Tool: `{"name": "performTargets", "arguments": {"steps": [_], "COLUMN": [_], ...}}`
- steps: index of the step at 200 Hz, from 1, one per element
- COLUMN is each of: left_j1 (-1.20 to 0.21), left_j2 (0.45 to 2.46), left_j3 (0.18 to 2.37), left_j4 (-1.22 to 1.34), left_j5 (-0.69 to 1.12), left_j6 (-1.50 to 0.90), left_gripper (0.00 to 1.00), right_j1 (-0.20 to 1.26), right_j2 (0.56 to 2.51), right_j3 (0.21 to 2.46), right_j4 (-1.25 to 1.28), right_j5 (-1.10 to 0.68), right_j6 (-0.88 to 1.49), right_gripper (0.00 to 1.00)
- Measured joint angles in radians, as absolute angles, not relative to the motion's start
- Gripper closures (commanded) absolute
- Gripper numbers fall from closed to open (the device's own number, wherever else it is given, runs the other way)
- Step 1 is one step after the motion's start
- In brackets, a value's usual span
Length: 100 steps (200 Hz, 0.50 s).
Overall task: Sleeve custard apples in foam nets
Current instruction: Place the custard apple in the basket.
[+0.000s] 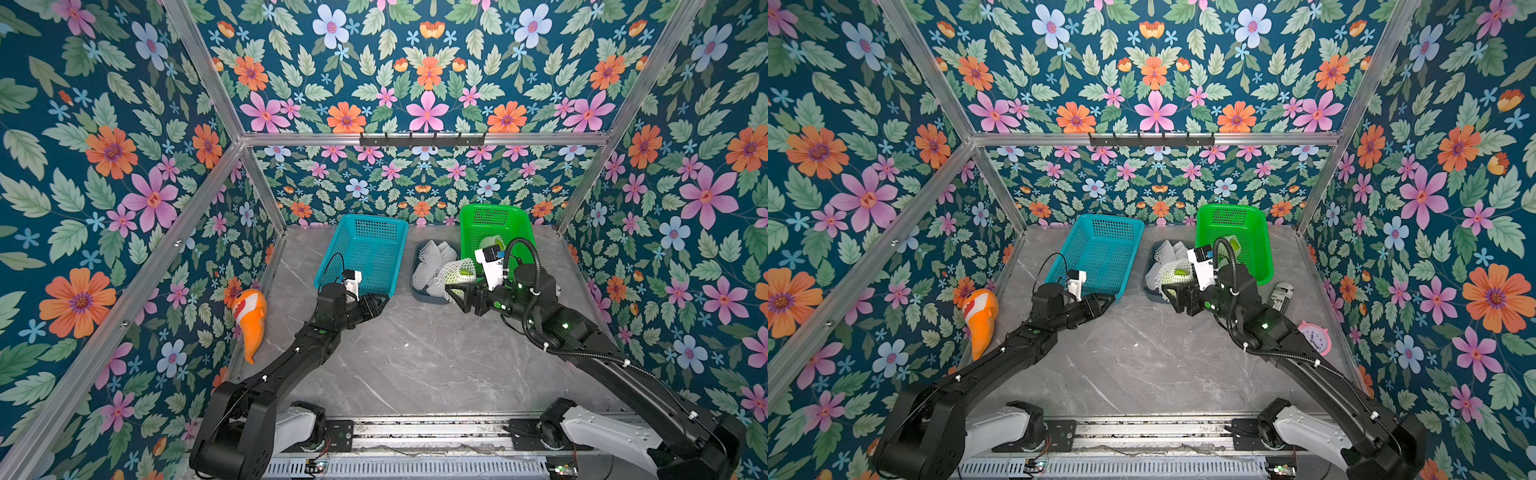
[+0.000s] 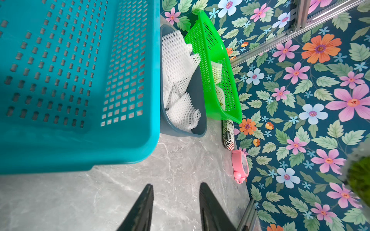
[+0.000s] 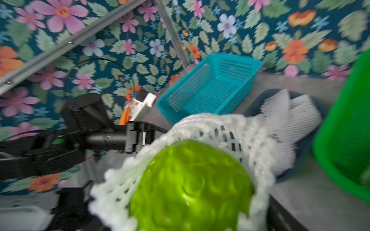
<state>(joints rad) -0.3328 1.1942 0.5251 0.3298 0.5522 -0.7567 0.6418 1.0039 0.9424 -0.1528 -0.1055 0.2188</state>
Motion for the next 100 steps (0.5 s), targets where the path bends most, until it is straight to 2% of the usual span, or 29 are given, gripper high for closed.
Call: {"name": "performTargets", "arguments": {"steps": [49, 100], "left_j1": [-0.337, -0.340], "left_j2": [1.192, 1.182], "left_j3": [0.521, 0.496], "left_j4": [0.350, 0.366], "left_j5": [0.553, 0.552], "left_j6": [-0.764, -0.778], "left_gripper": [0.59, 0.59], "right_j1": [0.780, 0.803], "right_j2": [0.970, 0.976], "right_j3": [0.863, 0.860], "right_j4": [-0.051, 0.043], "right_j5": [0.307, 0.443], "right_j6": [-0.120, -0.286], "right_gripper": [0.19, 0.19]}}
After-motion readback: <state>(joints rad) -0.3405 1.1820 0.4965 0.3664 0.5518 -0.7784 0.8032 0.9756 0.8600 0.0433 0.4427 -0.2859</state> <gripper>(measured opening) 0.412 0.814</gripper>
